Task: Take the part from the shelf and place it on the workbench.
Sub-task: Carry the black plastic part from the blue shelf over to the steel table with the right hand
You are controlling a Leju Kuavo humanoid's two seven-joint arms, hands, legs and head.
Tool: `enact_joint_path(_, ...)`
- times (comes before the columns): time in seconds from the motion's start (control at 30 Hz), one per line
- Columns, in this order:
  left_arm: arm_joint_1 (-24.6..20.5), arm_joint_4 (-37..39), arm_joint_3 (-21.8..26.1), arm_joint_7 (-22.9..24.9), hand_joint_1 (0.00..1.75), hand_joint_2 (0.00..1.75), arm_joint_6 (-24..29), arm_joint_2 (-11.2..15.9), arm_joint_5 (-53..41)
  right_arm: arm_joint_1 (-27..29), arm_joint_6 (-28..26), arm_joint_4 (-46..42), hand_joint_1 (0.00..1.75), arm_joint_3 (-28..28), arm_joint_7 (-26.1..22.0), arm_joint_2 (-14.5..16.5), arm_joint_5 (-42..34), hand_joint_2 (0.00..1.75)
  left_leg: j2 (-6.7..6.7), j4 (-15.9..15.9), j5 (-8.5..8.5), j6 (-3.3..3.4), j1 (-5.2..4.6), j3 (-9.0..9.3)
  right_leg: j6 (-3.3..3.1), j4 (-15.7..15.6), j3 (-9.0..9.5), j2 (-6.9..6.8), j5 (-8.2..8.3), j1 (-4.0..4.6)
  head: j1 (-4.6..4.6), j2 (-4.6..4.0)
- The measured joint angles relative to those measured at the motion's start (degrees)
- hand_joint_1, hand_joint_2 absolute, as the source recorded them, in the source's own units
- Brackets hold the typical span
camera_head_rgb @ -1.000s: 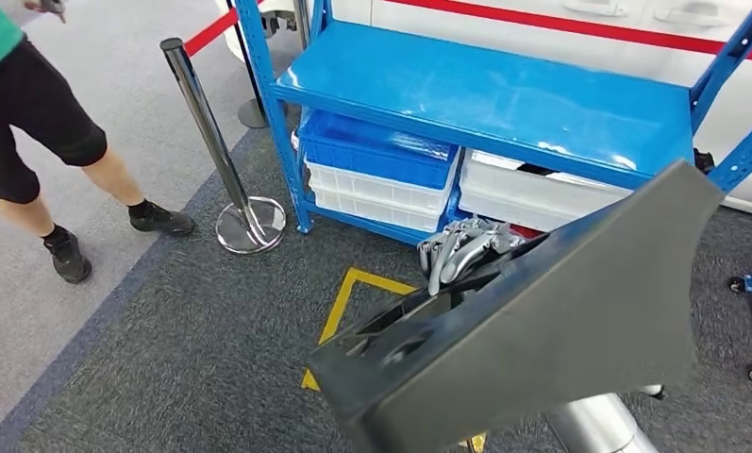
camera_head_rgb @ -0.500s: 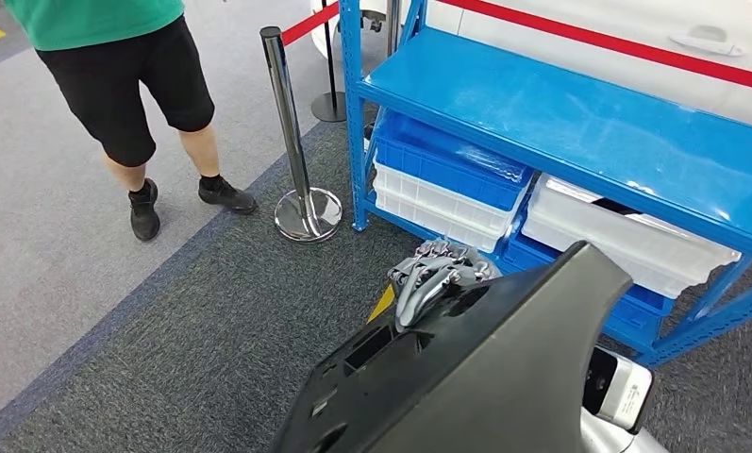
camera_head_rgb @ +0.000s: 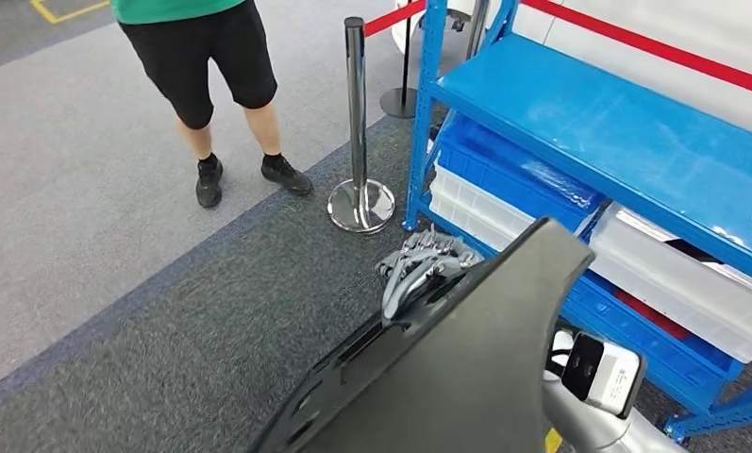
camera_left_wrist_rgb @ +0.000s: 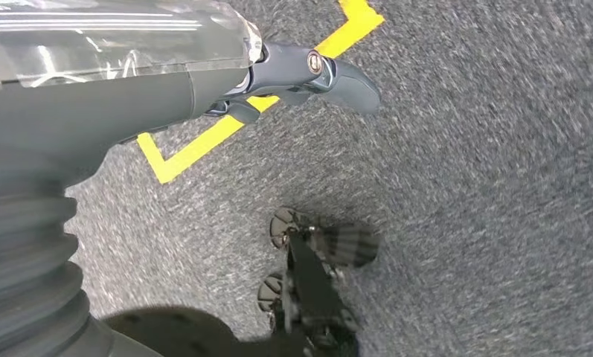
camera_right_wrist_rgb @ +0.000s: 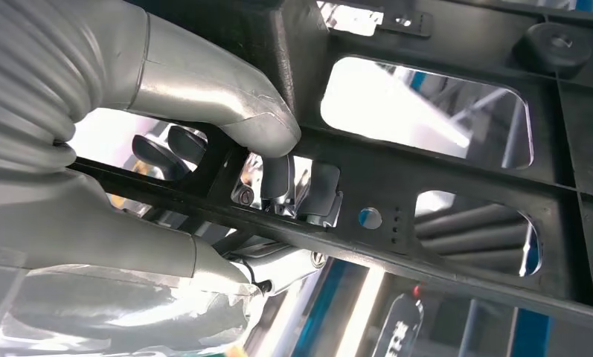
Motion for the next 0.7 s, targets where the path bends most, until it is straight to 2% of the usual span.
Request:
enact_joint_path(0.03,0.02,0.0,0.0,-0.09,0.0,1.75,0.1,-0.01,0.1,-0.57,0.03,0.17,1.75,0.1,-0.15,-0.05,-0.54,1.75,-0.03,-0.44,0.0,0.52,-0.2,0.02,0.34,-0.06,0.15,-0.56,-0.04,0.08,0.0,0.0)
enact_joint_path(0.07,0.11,0.0,0.0,-0.21,0.0,1.75,0.23,-0.01,0.23,-1.14,0.03,0.34,1.75,0.21,-0.35,-0.11,-1.04,1.75,-0.71,-0.56,0.12,0.97,-0.26,-0.12,0.7,-0.18,0.36,-1.11,-0.06,0.11,-0.01,0.0)
enact_joint_path(0.1,0.27,0.01,0.01,-0.3,0.0,1.75,0.38,-0.03,0.36,-1.63,0.01,0.47,1.75,0.33,-0.57,-0.17,-1.42,1.75,-1.35,-0.8,0.29,1.34,-0.1,-0.02,1.09,-0.07,0.52,-1.08,-0.24,0.02,-0.01,0.0)
enact_joint_path(0.13,0.4,0.02,0.01,-0.43,0.0,1.75,0.51,-0.08,0.5,-2.05,-0.03,0.57,1.75,0.48,-0.78,-0.27,-1.74,1.75,-2.03,-1.12,0.48,1.72,0.04,0.17,1.39,0.67,0.42,0.07,-0.88,-0.09,-0.01,0.0)
enact_joint_path(0.17,0.4,0.03,0.02,-0.57,0.0,1.75,0.61,-0.13,0.57,-2.35,-0.12,0.64,1.75,0.61,-0.92,-0.44,-2.0,1.75,-2.66,-1.43,0.71,2.12,0.19,0.44,1.59,2.46,-0.2,1.82,-2.09,-0.18,0.0,0.0)
enact_joint_path(0.23,0.18,0.05,0.02,-0.85,0.0,1.75,0.82,-0.21,0.73,-2.58,-0.45,0.71,1.75,0.89,-1.05,-0.96,-2.51,1.75,-4.06,-1.61,0.97,2.64,0.19,0.57,1.63,9.28,-3.31,5.6,-5.76,-0.31,0.01,0.0)
enact_joint_path(0.27,0.06,0.05,0.02,-0.98,0.0,1.75,0.97,-0.22,0.85,-2.57,-0.66,0.73,1.75,1.01,-1.08,-1.27,-2.79,1.75,-4.85,-1.56,1.02,2.79,0.09,0.49,1.6,13.03,-5.22,6.32,-7.27,-0.3,0.02,0.0)
enact_joint_path(0.3,0.01,0.05,0.03,-1.09,0.0,1.75,1.14,-0.22,1.07,-2.52,-0.86,0.73,1.75,1.14,-1.15,-1.52,-3.05,1.75,-5.76,-1.5,1.03,2.83,0.01,0.43,1.59,15.62,-6.66,6.6,-7.89,-0.29,0.02,0.0)
enact_joint_path(0.33,0.05,0.05,0.05,-1.22,0.0,1.75,1.33,-0.22,1.35,-2.45,-1.06,0.74,1.75,1.25,-1.34,-1.75,-3.25,1.75,-6.67,-1.42,1.02,2.84,-0.04,0.42,1.55,16.28,-7.23,6.71,-7.4,-0.3,0.01,0.0)
enact_joint_path(0.37,0.13,0.05,0.09,-1.41,0.0,1.75,1.57,-0.21,1.7,-2.37,-1.26,0.74,1.75,1.37,-1.62,-1.89,-3.36,1.75,-7.63,-1.3,0.98,2.77,-0.06,0.46,1.46,14.57,-6.66,6.87,-5.74,-0.32,0.01,0.0)
enact_joint_path(0.4,0.23,0.05,0.14,-1.66,0.0,1.75,1.85,-0.21,2.12,-2.23,-1.47,0.74,1.75,1.49,-1.99,-1.96,-3.32,1.75,-8.54,-1.11,0.9,2.65,-0.05,0.49,1.31,10.93,-5.15,7.43,-3.37,-0.35,0.02,0.0)
enact_joint_path(0.47,0.28,0.05,0.23,-2.23,0.0,1.75,2.3,-0.26,2.86,-1.69,-1.84,0.7,1.75,1.68,-2.62,-2.01,-2.71,1.75,-10.16,-0.51,0.64,2.21,-0.09,0.18,1.06,3.39,-1.99,10.02,-0.15,-0.54,0.02,0.0)
enact_joint_path(0.5,0.26,0.04,0.27,-2.55,0.0,1.75,2.46,-0.27,3.17,-1.22,-1.98,0.65,1.75,1.74,-2.8,-2.0,-2.24,1.75,-10.83,-0.26,0.57,1.9,-0.05,-0.13,1.01,1.3,-1.16,10.91,0.38,-0.54,0.02,0.0)
enact_joint_path(0.53,0.3,0.04,0.34,-2.8,0.0,1.75,2.57,-0.26,3.41,-0.71,-2.08,0.52,1.75,1.76,-2.87,-1.95,-1.74,1.75,-11.5,-0.16,0.55,1.55,0.04,-0.44,0.94,0.58,-0.91,11.26,0.21,-0.48,0.02,0.0)
enact_joint_path(0.6,0.63,0.02,0.54,-3.16,0.0,1.75,2.8,-0.19,3.73,0.09,-2.27,0.12,1.75,1.76,-2.92,-1.8,-1.09,1.75,-12.86,-0.44,0.68,0.78,0.25,-0.78,0.58,0.26,-0.73,9.87,0.24,-0.41,0.02,0.0)
enact_joint_path(0.63,0.86,0.04,0.62,-3.24,0.0,1.75,2.87,-0.19,3.8,0.3,-2.34,-0.14,1.75,1.75,-2.93,-1.7,-0.95,1.75,-12.49,-0.32,0.53,0.46,0.2,-0.85,0.26,-0.03,-0.48,9.16,0.29,-0.52,0.02,0.0)
enact_joint_path(0.67,0.98,0.05,0.68,-3.31,0.0,1.75,2.94,-0.15,3.84,0.5,-2.45,-0.43,1.75,1.75,-2.93,-1.6,-0.9,1.75,-11.14,0.64,-0.12,0.15,0.1,-1.28,-0.07,-0.35,-0.19,8.38,0.34,-0.69,0.0,0.0)
enact_joint_path(0.7,0.95,0.07,0.72,-3.38,0.0,1.75,3.02,-0.1,3.89,0.79,-2.59,-0.72,1.75,1.73,-2.91,-1.51,-0.77,1.75,-9.19,2.83,-1.34,-0.12,0.03,-2.27,-0.36,-0.61,0.08,7.55,0.35,-0.8,-0.02,0.0)
